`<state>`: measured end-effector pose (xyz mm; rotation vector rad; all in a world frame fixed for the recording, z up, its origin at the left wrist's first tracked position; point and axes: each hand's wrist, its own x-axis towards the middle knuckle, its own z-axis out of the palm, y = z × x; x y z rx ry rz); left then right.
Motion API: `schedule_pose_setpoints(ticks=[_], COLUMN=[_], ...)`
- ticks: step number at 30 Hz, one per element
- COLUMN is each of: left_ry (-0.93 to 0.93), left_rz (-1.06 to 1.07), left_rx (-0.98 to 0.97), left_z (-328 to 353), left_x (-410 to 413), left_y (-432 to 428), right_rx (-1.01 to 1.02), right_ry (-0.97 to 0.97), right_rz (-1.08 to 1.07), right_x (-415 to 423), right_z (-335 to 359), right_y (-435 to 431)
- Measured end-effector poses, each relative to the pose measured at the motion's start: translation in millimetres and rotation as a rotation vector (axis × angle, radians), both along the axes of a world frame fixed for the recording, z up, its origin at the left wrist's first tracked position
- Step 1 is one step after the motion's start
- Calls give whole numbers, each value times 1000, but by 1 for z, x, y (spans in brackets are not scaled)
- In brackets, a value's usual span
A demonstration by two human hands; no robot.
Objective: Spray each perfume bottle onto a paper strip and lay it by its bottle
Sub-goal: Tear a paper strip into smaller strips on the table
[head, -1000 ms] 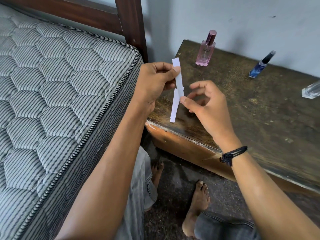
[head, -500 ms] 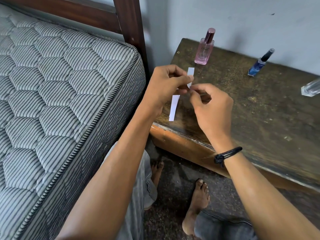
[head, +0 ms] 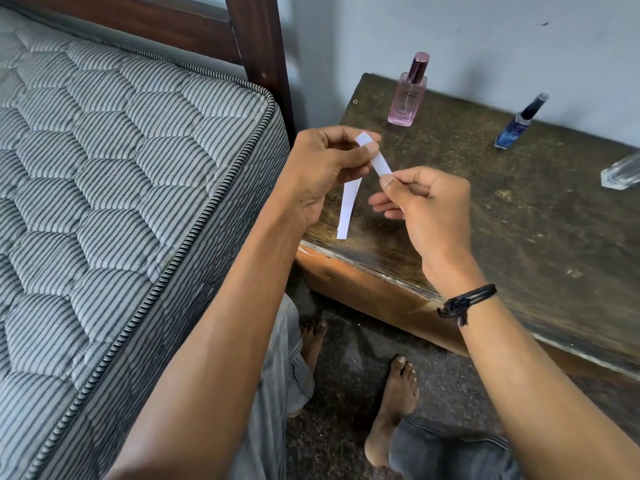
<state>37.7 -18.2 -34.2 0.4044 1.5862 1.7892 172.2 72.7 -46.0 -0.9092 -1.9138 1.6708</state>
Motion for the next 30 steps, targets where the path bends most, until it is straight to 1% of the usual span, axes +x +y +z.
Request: schedule_pose_setpoints(ticks=[3, 8, 12, 16, 20, 26, 30], left_ry=[48, 192, 273, 312, 456, 658, 690], left_rz=[17, 39, 25, 24, 41, -48, -23], left_rx=[-16, -76, -137, -184, -283, -423, -471], left_z=[0, -1, -1, -5, -11, -16, -21], left_x=[2, 4, 8, 11, 14, 20, 21], left_y=[1, 4, 7, 11, 16, 21, 23], right_rx=[36, 109, 151, 206, 187, 250, 283], right_ry=[-41, -118, -236, -352, -500, -647, -715], right_rz=[14, 29, 120, 158, 269, 351, 382], right_x=[2, 3, 9, 21, 27, 25, 24], right_z=[0, 1, 8, 17, 14, 8, 7], right_y=[1, 2, 12, 28, 30, 28, 29])
